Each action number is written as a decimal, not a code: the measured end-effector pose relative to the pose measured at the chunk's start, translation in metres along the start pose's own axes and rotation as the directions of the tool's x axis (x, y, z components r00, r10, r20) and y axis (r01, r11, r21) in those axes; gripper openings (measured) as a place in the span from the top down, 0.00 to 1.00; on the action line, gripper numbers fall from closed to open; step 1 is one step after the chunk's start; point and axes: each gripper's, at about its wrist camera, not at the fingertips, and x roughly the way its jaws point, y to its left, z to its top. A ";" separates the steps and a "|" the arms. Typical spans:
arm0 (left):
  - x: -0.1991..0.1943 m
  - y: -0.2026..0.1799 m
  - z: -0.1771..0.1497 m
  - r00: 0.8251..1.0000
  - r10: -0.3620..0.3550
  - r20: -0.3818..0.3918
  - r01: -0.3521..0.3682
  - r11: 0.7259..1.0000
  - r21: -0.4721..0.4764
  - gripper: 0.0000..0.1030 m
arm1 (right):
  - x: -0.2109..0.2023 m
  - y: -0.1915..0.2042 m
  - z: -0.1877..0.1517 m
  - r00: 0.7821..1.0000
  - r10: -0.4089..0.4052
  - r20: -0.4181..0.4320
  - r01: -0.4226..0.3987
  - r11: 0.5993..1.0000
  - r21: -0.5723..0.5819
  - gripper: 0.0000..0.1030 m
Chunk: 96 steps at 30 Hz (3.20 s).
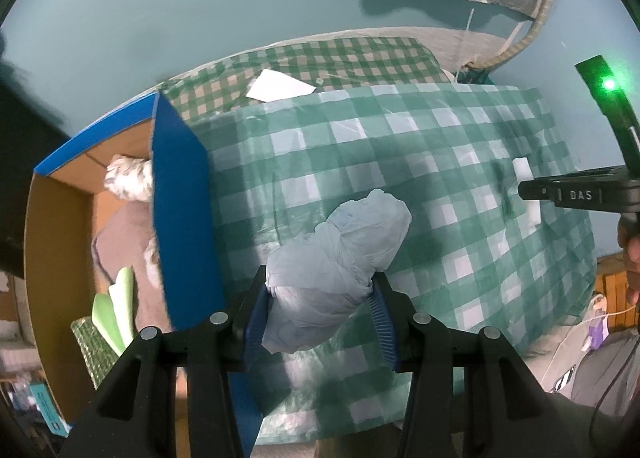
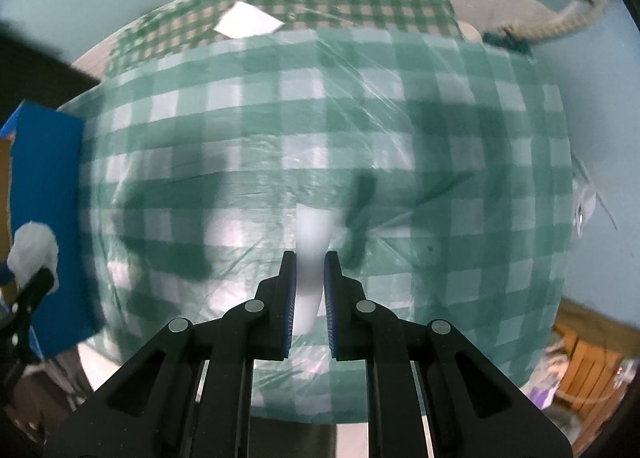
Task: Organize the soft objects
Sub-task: 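Carry the white bag and foam roll over the cardboard box with both grippers, then open both grippers to drop the bag and roll into the box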
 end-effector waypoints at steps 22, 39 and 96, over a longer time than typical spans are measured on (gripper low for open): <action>-0.075 0.048 -0.022 0.993 0.075 0.092 -0.060 0.986 -0.154 0.53 | -0.084 0.123 -0.006 0.987 0.101 0.127 -0.039 0.907 -0.420 0.89; -0.100 0.125 -0.063 0.980 0.180 0.080 -0.137 0.916 -0.376 0.53 | -0.093 0.245 -0.020 0.978 0.188 0.085 -0.089 0.757 -0.647 0.89; -0.133 0.183 -0.081 0.966 0.258 0.019 -0.210 0.826 -0.522 0.35 | -0.117 0.319 -0.020 0.939 0.316 0.133 -0.153 0.731 -0.665 0.56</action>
